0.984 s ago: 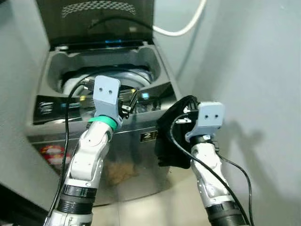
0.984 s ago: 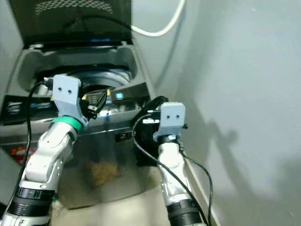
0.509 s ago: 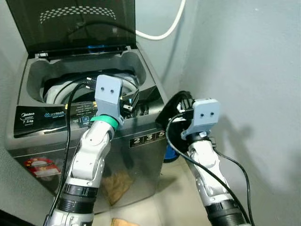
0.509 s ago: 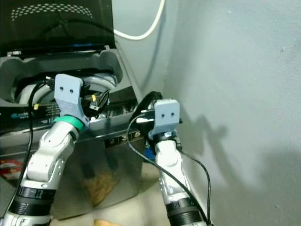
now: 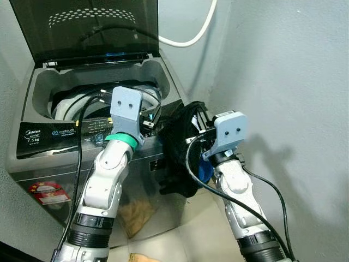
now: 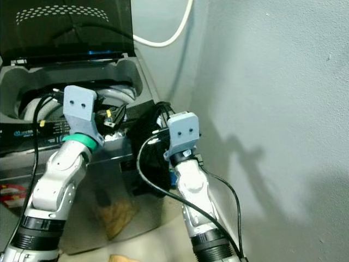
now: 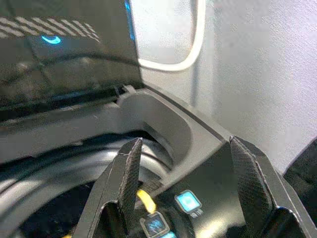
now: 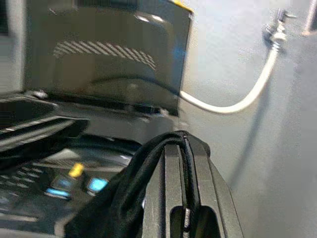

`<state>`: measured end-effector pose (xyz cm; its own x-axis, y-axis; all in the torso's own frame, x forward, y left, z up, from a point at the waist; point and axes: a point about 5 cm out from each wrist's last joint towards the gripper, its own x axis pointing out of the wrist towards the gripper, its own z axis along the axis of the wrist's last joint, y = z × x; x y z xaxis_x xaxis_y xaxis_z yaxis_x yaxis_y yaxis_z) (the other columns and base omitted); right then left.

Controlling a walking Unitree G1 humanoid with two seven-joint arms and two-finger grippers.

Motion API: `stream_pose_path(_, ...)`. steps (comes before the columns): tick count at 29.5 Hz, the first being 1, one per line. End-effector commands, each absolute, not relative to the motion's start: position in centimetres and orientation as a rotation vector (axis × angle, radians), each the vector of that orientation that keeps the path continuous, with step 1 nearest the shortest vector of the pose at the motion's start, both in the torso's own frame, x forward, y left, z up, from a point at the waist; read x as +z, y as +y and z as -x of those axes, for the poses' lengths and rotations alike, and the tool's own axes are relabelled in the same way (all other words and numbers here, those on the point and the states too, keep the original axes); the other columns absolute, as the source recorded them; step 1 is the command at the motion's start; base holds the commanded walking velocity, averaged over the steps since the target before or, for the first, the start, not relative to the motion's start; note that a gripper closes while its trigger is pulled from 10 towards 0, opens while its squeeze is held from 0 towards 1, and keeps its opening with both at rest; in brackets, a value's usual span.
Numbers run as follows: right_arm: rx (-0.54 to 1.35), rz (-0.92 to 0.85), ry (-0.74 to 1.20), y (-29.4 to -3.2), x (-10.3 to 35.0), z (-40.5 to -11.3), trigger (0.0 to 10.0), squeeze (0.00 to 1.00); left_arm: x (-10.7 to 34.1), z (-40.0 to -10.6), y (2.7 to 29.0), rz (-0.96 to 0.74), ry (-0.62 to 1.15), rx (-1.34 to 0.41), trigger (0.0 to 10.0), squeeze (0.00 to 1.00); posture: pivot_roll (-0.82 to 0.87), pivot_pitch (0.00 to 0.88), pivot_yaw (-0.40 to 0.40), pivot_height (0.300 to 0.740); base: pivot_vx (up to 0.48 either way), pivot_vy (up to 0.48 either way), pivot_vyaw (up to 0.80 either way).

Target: Clothes washing

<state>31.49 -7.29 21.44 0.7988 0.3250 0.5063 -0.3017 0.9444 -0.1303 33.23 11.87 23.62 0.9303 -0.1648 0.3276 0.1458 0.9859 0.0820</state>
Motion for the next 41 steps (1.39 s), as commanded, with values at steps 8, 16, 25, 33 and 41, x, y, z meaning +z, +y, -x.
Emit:
stream_pose_path(8,0.586,-0.048,-0.688,-5.7,26.7,-30.1,10.0,0.00,27.2,-32.4,13.1,-0.129,-0.543,-0.018,10.0,0.00,0.11,0.000,0.043,0.740,0.000,0.000,0.00)
stream_pose_path(16,0.761,0.106,-0.714,-4.4,27.5,-29.5,10.0,0.00,28.5,-32.2,15.0,-0.169,-0.610,0.174,10.0,0.00,0.12,0.000,0.031,0.740,0.000,0.000,0.00)
stream_pose_path(25,0.542,0.039,-0.696,-7.5,27.7,-30.9,10.0,0.00,28.6,-31.1,14.7,-0.230,-0.625,0.117,10.0,0.00,0.15,0.000,0.000,0.740,0.000,0.000,0.00)
stream_pose_path(33,0.355,-0.100,-0.637,-9.5,27.3,-32.2,10.0,0.00,28.4,-30.8,14.1,-0.231,-0.622,0.115,10.0,0.00,0.16,0.000,-0.010,0.740,0.000,0.000,0.00)
stream_pose_path(41,0.091,-0.115,-0.537,-11.9,25.6,-34.1,10.0,0.00,27.8,-30.5,13.4,-0.205,-0.598,0.064,10.0,0.00,0.16,0.000,-0.014,0.740,0.000,0.000,0.00)
